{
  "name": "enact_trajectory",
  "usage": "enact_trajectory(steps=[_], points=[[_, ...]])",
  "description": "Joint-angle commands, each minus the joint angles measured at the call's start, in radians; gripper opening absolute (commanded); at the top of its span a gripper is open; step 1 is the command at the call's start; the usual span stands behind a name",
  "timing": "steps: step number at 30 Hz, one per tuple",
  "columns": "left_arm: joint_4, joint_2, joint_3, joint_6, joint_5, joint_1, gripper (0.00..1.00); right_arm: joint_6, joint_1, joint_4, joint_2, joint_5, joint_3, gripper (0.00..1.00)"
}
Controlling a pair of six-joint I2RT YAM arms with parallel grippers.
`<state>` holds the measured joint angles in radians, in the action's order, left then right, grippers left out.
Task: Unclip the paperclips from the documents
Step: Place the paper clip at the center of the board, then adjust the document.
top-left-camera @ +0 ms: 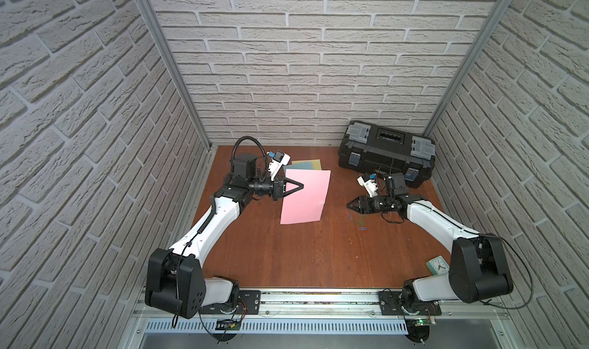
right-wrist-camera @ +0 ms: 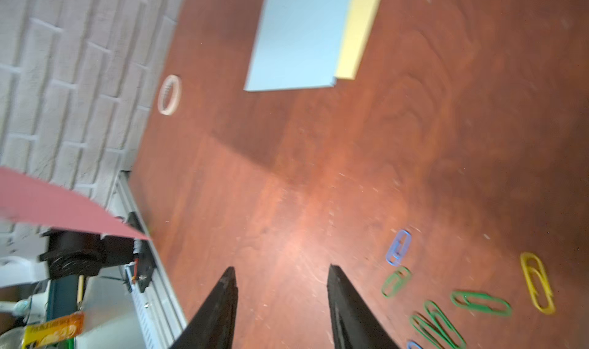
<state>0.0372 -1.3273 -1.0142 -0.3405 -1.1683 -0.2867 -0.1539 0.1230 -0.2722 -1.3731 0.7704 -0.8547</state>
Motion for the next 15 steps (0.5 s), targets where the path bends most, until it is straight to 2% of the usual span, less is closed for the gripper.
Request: enact_trajectory(steps=[1, 6, 15], points=[[-0.082, -0.014, -0.017, -0.027, -0.021, -0.012, 0.00, -0.033, 0.015, 0.227, 0.071, 0.202, 0.040, 0.54], [-0.081, -0.031, -0.051, -0.028, -0.031, -0.035, 0.00, -0.053, 0.048, 0.333, 0.107, 0.306, 0.028, 0.57], [-0.083, -0.062, -0.076, -0.029, -0.049, -0.073, 0.00, -0.052, 0.106, 0.379, 0.059, 0.347, -0.068, 0.59]])
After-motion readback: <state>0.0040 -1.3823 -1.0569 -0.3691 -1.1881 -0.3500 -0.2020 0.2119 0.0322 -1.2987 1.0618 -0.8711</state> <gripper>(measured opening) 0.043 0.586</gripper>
